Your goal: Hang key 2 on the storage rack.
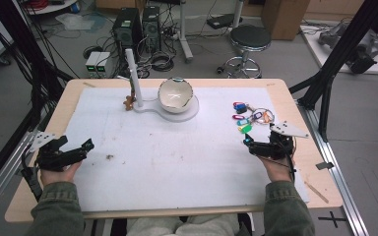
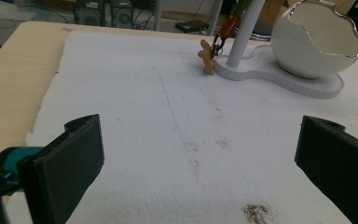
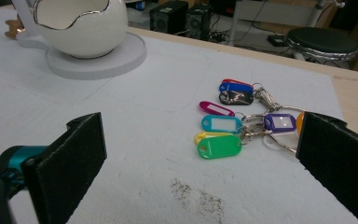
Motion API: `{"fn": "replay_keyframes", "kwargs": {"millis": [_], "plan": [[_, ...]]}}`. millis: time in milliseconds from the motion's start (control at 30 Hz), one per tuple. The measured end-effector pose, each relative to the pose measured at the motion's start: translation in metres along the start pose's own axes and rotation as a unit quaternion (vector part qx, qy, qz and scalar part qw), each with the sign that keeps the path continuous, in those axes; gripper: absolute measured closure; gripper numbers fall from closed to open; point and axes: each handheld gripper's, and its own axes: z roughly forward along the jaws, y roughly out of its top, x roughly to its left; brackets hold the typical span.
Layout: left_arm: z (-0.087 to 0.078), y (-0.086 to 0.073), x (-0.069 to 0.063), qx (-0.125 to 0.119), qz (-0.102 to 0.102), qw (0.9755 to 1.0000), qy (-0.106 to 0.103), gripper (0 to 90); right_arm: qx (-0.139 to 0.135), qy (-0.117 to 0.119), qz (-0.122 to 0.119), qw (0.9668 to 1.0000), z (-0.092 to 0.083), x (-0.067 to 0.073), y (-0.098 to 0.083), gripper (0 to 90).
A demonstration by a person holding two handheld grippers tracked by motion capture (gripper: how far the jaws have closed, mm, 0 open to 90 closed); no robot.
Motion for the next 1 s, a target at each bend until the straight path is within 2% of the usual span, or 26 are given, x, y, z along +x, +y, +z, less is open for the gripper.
{"fn": "replay_keyframes", "kwargs": {"millis": [167,567,1000], "plan": [[0.0,0.0,0.001,0.0,0.0,1.0,-0.001,1.7,0.011,-0.005,-0.009,0.9999,0.007,0.001,0.004,0.5],[-0.001,0.0,0.001,0.0,-0.002,1.0,-0.004,1.7,0.043,0.001,-0.001,0.9991,0.026,-0.011,0.014,0.5],[0.0,-0.001,0.0,0.007,-0.002,1.0,-0.002,1.8,0.084,0.007,0.009,0.9964,0.048,-0.032,0.031,0.5]]}}
